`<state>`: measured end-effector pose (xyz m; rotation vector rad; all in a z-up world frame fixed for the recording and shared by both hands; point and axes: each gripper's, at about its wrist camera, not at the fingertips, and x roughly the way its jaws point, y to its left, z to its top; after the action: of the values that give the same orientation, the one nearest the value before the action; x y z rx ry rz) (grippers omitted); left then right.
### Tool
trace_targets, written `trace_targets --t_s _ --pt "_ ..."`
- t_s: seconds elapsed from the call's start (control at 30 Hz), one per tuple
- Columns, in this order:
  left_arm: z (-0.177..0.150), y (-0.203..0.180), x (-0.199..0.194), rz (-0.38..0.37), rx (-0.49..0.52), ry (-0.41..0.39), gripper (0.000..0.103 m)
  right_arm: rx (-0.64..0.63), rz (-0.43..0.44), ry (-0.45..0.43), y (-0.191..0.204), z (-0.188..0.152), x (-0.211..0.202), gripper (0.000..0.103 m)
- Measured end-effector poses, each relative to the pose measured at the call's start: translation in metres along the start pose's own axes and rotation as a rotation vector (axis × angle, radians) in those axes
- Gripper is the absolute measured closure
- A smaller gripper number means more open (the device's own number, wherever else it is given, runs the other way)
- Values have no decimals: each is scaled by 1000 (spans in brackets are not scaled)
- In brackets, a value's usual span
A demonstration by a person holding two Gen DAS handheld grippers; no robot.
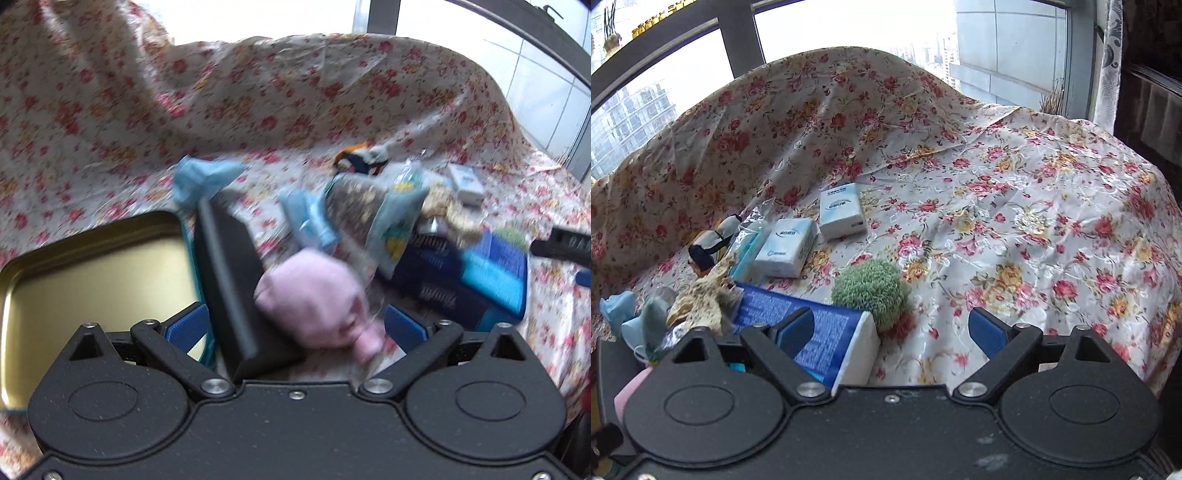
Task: Organize soft objects
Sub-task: 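Reach the right tool to the green knitted ball while the left tool reaches the sachet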
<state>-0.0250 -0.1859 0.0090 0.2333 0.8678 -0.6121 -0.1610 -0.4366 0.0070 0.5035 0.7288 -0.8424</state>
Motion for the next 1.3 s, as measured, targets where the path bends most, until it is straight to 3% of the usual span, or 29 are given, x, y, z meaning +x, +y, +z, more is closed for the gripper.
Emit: trace_targets --t_s 0.3,0.5,0.63,0.83,1.3 --pt "65 -10 36 -89 -63 3 4 -20 -10 12 1 13 32 13" --pt "93 -16 83 -122 -131 113 4 -50 -16 26 2 17 47 13" --pt "98 -16 109 -156 -181 191 4 -71 -18 41 3 17 57 12" --pt "102 -19 127 -179 -195 236 4 -86 -8 58 6 20 69 10" --pt "104 -22 137 -232 -202 260 4 -37 42 127 5 24 81 10"
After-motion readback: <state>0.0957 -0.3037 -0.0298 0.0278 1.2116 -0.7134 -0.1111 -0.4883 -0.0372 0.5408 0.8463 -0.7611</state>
